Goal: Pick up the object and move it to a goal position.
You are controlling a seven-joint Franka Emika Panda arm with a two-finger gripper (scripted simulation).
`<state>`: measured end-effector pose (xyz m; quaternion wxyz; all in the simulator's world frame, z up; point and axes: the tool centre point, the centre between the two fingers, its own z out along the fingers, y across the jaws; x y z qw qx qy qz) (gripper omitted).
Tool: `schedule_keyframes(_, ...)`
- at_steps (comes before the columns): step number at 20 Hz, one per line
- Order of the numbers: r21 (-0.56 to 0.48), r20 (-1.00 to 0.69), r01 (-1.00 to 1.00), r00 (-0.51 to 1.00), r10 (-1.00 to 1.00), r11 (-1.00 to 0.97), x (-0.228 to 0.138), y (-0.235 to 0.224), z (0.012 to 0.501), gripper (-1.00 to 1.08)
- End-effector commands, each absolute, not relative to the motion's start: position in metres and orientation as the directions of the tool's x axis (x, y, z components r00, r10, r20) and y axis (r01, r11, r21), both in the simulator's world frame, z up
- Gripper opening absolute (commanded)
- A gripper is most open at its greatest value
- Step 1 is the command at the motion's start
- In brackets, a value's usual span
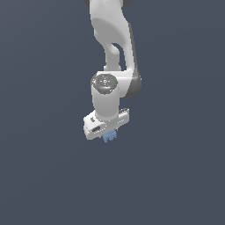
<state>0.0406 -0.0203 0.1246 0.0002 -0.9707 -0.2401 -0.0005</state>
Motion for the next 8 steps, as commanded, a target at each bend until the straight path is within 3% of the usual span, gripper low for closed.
schedule_keyframes(1, -0.001, 0.0, 0.467, 0.884, 0.467, -0.884, 0.0471, -0.0253, 0.1299, -1.0)
schedule_keyframes(8, 0.0, 0.0, 0.467, 0.884, 0.467, -0.884, 0.0539, -0.0307, 0.1352, -1.0)
